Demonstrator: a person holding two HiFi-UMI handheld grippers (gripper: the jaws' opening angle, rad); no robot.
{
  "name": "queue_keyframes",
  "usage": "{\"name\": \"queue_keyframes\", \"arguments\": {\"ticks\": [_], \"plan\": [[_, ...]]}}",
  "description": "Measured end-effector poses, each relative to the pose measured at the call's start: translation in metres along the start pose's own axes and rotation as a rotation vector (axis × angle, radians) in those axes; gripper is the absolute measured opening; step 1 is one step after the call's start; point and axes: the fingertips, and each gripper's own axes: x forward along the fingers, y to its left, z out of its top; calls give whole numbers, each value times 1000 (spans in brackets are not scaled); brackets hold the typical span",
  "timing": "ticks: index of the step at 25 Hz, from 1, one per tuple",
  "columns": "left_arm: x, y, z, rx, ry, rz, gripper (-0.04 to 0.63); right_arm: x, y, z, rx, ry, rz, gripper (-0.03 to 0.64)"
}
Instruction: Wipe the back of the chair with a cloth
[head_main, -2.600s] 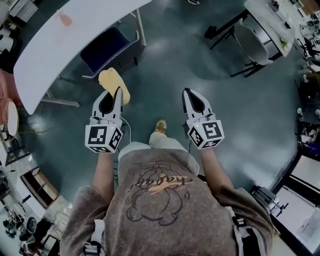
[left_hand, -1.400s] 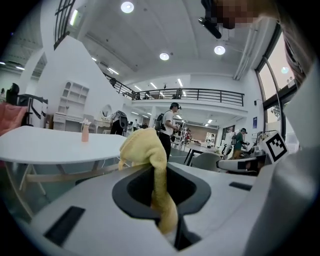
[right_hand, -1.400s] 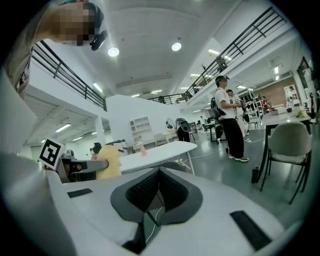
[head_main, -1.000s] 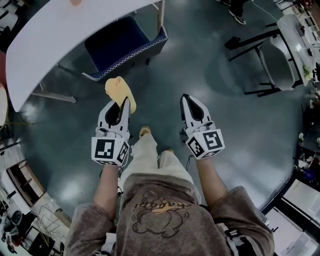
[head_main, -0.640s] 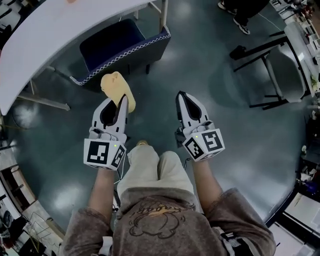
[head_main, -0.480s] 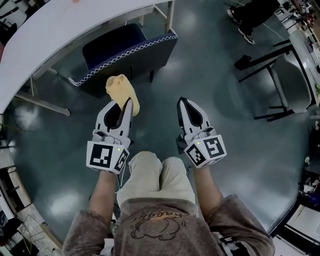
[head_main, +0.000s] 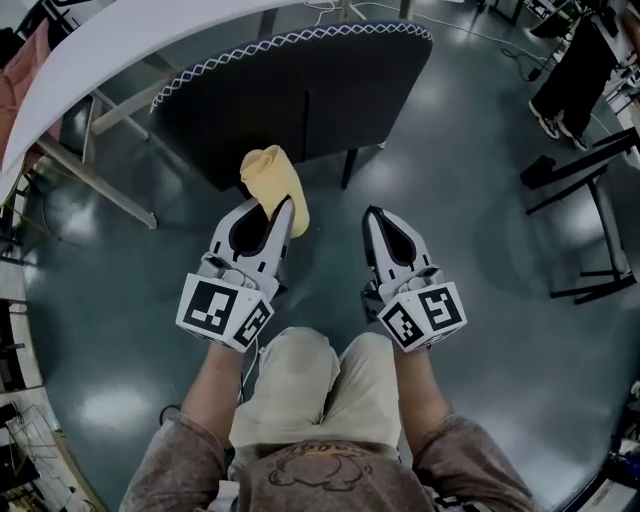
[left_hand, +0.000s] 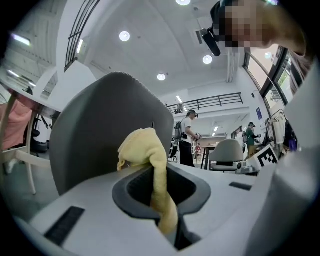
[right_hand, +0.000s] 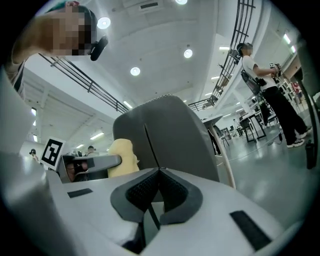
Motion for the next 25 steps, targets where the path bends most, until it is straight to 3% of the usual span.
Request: {"name": "queue_keyframes", "arguments": {"ticks": [6,12,18,25], "plan": [[-17,13,-29,38,-14,68,52,-9,5,-54,-21,8,42,25],[-32,17,-26,11,-26,99,52,-24,11,-64,-25,13,45,25],[-49,30,3,24,-71,139,52,-21,23,-63,-39,14,67,25],[-83,76,64,136,-116,234,52,-17,28,-71,-37,32,82,25]]}}
